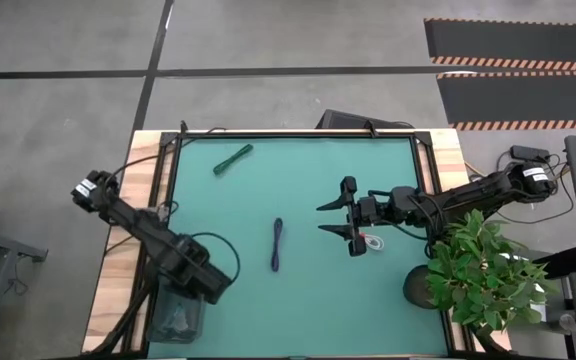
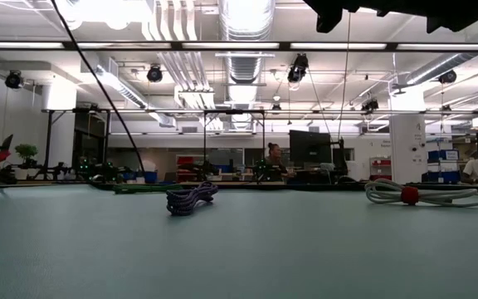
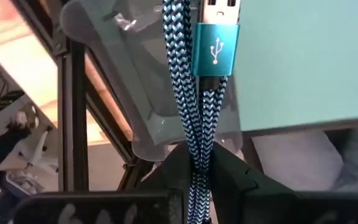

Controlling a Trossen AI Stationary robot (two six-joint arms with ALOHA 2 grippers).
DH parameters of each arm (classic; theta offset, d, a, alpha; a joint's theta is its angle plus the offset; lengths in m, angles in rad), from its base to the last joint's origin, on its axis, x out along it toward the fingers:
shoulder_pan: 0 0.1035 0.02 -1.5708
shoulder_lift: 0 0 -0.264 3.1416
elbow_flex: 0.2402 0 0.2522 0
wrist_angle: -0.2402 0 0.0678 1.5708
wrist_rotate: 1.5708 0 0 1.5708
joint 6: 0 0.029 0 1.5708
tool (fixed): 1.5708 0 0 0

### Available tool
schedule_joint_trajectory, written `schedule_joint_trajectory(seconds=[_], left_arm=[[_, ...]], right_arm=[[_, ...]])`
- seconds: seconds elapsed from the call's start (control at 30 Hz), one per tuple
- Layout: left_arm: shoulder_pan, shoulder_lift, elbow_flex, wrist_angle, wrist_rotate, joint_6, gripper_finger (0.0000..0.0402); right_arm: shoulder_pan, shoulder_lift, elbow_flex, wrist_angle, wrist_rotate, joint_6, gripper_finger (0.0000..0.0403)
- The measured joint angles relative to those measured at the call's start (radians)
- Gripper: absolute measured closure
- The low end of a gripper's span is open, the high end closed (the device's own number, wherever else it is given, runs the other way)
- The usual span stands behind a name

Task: Pick and place USB-C Cables
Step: Put the blue charger cable into the gray bin

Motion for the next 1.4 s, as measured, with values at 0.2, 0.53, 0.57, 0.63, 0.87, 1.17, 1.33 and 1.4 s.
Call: schedule_joint_trajectory(seconds=[0.2, 0.53, 0.57, 0.63, 0.87, 1.17, 1.33, 1.4], left_arm=[[-0.054, 0.000, -0.065, -0.006, 0.006, -0.139, 0.0378], [-0.093, 0.031, -0.191, 0.037, 0.024, -0.179, 0.0379], [-0.095, 0.036, -0.198, 0.041, 0.024, -0.178, 0.0379], [-0.101, 0.045, -0.207, 0.056, 0.023, -0.176, 0.0379], [-0.134, 0.097, -0.208, 0.112, 0.022, -0.179, 0.0379], [-0.155, 0.111, -0.212, 0.134, 0.021, -0.201, 0.0379], [-0.167, 0.111, -0.230, 0.136, 0.021, -0.205, 0.0379], [-0.175, 0.111, -0.237, 0.137, 0.020, -0.185, 0.0379]], right_arm=[[0.000, 0.000, 0.000, -0.001, 0.000, 0.000, 0.0211], [0.000, 0.000, 0.000, -0.002, 0.000, 0.000, 0.0211], [0.000, 0.000, 0.000, -0.002, 0.000, 0.000, 0.0211], [0.000, 0.000, 0.000, -0.002, 0.000, 0.000, 0.0211], [0.000, 0.000, 0.000, -0.008, 0.000, 0.000, 0.0211], [0.000, 0.000, 0.000, -0.009, 0.000, 0.000, 0.0211], [0.000, 0.000, 0.000, -0.011, 0.000, 0.000, 0.0211], [0.000, 0.000, 0.000, -0.013, 0.000, 0.000, 0.0211]])
